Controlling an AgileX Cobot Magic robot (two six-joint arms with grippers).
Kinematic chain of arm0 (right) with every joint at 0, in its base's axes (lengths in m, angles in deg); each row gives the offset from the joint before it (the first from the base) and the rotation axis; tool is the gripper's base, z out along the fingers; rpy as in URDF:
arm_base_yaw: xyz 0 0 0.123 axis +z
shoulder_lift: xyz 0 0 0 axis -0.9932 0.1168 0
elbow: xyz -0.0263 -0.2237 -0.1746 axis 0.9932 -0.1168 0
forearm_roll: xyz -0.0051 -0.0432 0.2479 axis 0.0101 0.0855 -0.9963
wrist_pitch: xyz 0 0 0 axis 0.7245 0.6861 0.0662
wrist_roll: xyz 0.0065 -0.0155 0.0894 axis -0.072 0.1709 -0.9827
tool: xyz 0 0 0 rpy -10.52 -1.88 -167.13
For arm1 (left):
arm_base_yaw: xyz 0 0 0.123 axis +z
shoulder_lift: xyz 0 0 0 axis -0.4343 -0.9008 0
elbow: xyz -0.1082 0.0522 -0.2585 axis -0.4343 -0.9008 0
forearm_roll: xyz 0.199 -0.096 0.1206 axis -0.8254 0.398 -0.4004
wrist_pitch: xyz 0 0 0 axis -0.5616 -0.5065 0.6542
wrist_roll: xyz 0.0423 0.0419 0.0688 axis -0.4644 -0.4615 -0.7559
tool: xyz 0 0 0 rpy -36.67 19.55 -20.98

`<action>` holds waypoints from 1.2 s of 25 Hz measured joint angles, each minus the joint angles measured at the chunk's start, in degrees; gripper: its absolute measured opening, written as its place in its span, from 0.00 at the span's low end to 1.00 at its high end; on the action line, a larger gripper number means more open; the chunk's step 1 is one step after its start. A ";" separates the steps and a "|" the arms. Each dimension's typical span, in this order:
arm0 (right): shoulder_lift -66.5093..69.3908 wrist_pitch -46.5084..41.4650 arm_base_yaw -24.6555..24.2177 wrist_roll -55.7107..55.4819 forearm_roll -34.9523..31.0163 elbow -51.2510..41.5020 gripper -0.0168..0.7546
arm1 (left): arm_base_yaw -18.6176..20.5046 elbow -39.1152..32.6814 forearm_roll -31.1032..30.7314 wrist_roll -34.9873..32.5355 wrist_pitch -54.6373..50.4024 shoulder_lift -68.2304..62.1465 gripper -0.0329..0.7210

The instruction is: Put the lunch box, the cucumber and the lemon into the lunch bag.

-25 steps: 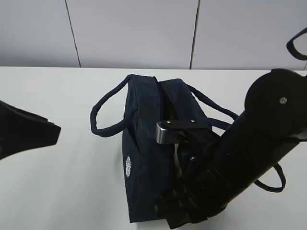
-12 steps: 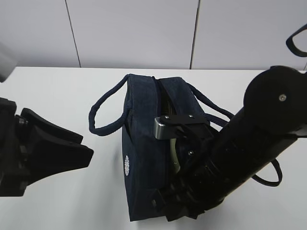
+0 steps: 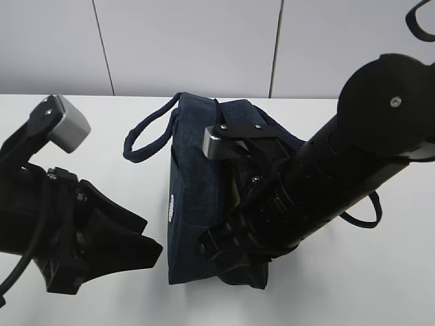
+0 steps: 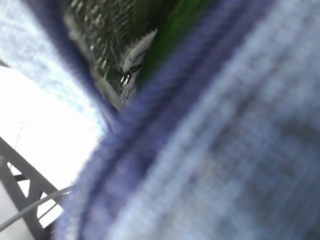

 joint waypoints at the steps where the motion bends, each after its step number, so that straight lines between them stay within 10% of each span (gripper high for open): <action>1: 0.00 0.04 0.00 0.00 0.05 0.00 0.02 | 0.00 0.00 1.44 -1.45 -0.22 -0.79 0.51; 21: 0.00 1.26 0.00 0.00 -0.16 0.00 0.02 | 0.00 0.00 25.13 -26.09 -0.20 -17.31 0.49; 30: 0.11 1.13 0.00 0.00 -1.41 0.00 0.02 | -0.10 0.10 29.16 -27.25 -0.79 -20.67 0.07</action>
